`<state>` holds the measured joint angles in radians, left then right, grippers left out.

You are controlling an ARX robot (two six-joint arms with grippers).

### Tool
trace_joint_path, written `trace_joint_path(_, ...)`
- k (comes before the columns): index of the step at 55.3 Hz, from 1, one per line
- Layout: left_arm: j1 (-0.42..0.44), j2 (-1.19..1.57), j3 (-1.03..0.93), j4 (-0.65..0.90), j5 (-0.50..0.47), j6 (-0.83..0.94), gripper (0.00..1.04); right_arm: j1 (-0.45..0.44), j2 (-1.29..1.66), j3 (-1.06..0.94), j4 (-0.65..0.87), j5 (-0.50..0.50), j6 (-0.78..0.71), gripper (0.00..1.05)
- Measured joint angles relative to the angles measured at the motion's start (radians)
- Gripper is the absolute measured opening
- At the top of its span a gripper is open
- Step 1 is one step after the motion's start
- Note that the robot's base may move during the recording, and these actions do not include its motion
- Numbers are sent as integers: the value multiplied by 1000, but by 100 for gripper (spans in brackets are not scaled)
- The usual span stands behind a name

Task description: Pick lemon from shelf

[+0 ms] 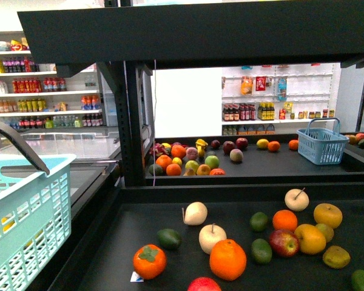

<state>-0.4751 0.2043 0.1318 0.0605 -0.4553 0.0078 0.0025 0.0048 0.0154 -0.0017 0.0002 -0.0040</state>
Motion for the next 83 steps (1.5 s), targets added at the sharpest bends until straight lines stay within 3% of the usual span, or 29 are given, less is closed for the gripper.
trace_joint_path(9,161,-80,-32,-35,159,-3,3,0,0,0,0,-1,0,97)
trace_joint_path(24,315,-137,-68,-53,309,-5,3,0,0,0,0,-1,0,97)
trace_joint_path(27,396,-150,-72,-62,417,-5,3,0,0,0,0,0,0,97)
trace_joint_path(31,460,-156,-78,-63,438,-6,3,0,0,0,0,-1,0,97)
trace_joint_path(62,470,-198,-119,-63,454,-6,3,0,0,0,0,-1,0,97)
trace_joint_path(69,470,-198,-119,-63,454,-6,23,0,0,0,0,0,0,97)
trace_joint_path(83,470,-198,-119,-63,454,-6,72,0,0,0,0,0,0,97)
